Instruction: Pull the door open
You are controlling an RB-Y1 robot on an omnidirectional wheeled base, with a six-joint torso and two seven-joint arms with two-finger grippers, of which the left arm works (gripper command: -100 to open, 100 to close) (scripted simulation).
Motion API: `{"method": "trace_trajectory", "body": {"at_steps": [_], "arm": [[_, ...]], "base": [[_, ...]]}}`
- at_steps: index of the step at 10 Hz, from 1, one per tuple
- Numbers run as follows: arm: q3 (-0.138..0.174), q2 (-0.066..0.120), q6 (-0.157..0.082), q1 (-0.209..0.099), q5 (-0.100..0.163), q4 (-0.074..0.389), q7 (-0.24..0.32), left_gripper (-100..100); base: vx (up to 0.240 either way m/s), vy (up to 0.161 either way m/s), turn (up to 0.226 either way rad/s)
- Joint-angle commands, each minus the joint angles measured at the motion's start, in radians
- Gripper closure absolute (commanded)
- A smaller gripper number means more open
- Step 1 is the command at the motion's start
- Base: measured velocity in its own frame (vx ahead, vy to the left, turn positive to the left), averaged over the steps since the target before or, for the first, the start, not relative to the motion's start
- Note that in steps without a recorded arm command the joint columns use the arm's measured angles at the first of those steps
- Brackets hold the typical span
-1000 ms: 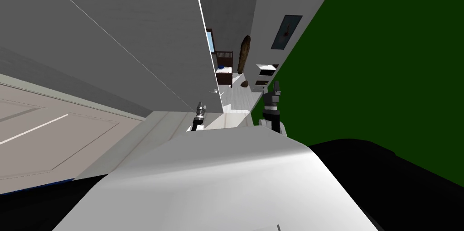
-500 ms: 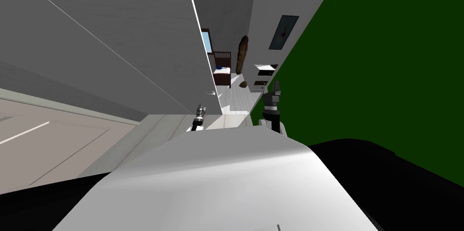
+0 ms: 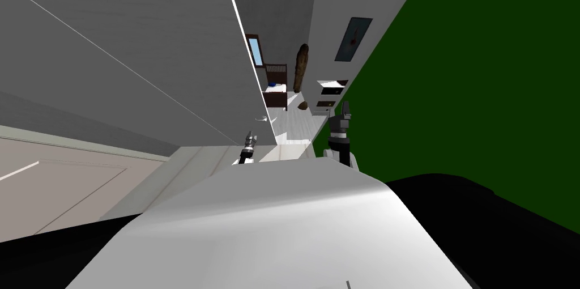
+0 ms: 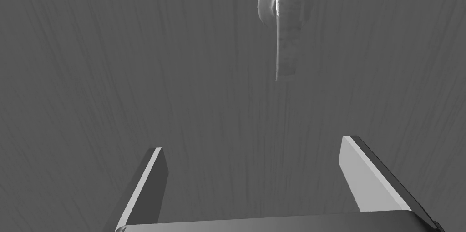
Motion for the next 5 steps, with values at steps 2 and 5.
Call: {"method": "trace_trajectory", "body": {"at_steps": [2, 5], "arm": [[-0.002, 0.007, -0.012, -0.019, 0.002, 0.058, 0.003, -100], [-0.005, 0.015, -0.023, -0.038, 0.004, 0.117, 0.006, -100]], "base": [[0.084, -0.009, -0.044], [0.08, -0.007, -0.042]]}}
